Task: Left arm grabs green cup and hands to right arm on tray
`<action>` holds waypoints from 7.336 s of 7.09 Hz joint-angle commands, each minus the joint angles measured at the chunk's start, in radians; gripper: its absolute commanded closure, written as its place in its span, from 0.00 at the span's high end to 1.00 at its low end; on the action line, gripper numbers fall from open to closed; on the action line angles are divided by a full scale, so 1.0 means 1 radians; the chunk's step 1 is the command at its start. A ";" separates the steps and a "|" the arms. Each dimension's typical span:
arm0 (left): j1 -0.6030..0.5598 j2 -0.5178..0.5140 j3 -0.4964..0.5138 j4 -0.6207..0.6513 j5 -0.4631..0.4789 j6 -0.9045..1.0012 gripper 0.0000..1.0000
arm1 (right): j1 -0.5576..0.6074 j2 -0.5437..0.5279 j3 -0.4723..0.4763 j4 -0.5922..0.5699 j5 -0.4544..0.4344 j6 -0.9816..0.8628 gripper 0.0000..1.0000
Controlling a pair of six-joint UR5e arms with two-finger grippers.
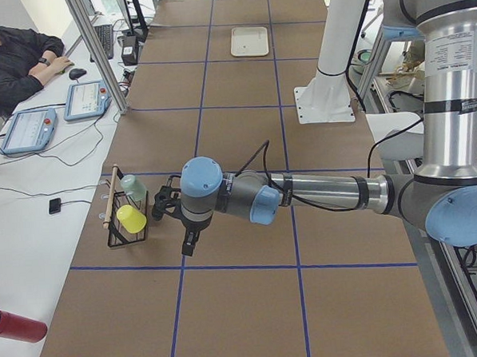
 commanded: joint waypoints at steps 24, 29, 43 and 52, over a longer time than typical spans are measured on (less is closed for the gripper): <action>0.362 -0.729 0.696 -0.164 0.248 -0.519 1.00 | -0.093 0.069 -0.006 0.062 0.008 0.056 1.00; 0.370 -0.726 0.707 -0.177 0.250 -0.518 0.99 | -0.093 0.069 -0.005 0.062 0.008 0.057 1.00; 0.370 -0.721 0.708 -0.176 0.248 -0.504 0.80 | -0.096 0.069 0.003 0.062 0.009 0.088 1.00; 0.365 -0.721 0.704 -0.173 0.248 -0.505 0.48 | -0.096 0.069 0.003 0.062 0.009 0.088 1.00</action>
